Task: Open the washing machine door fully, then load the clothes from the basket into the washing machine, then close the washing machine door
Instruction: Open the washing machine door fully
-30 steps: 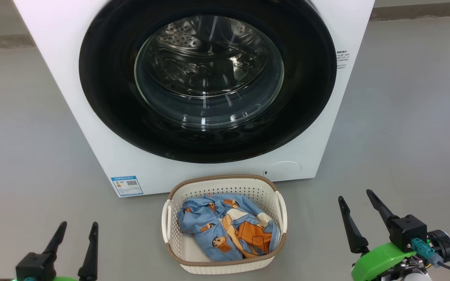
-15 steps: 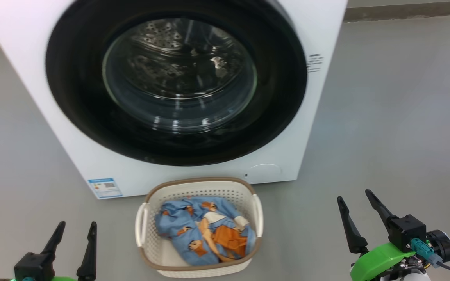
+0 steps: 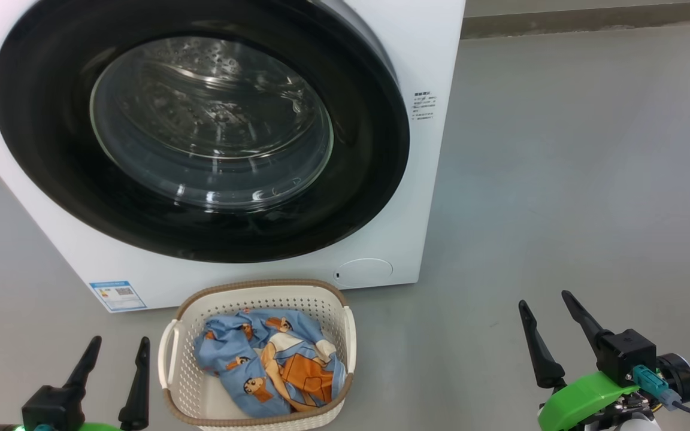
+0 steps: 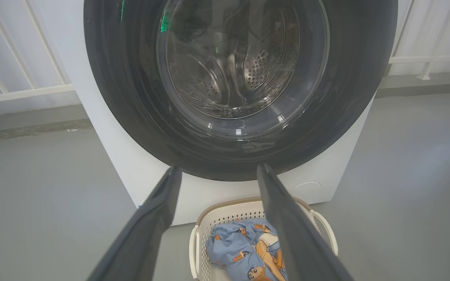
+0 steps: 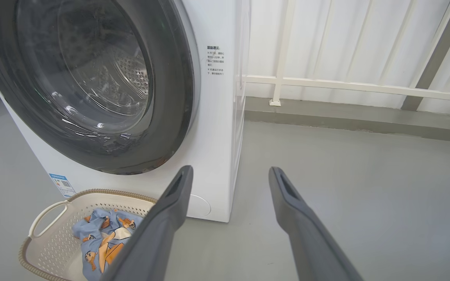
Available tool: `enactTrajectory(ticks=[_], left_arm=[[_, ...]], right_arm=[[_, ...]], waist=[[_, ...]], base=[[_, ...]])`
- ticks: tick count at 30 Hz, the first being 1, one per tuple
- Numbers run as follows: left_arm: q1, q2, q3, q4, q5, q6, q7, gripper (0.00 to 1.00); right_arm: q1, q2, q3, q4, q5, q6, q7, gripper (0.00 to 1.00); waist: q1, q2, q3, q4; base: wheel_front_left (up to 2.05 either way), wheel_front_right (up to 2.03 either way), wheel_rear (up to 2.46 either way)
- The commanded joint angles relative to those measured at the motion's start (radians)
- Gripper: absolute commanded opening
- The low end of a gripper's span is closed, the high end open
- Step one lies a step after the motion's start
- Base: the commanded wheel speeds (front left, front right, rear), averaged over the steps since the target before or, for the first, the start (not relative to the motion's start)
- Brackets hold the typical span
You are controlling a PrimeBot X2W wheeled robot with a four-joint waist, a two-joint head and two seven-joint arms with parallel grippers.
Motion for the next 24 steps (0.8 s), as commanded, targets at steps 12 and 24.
enactTrajectory(ticks=[12,24], left_arm=[[-0.048,0.023,0.033,-0.026,-0.012,-0.001,-0.012,1.00],[-0.043,0.018,0.037,-0.027,-0.010,-0.001,-0.012,1.00]], right_arm=[[-0.029,-0.003,0.030,-0.027,0.006,-0.001,-0.012,1.00],[-0.028,-0.011,0.047,-0.024,0.027,-0.001,-0.012,0.00]], waist=[[0.0000,0.0000,-0.003,0.000],[0.0000,0.0000,-0.004,0.000]], base=[[0.02,0.02,-0.03],[0.00,0.00,0.00]])
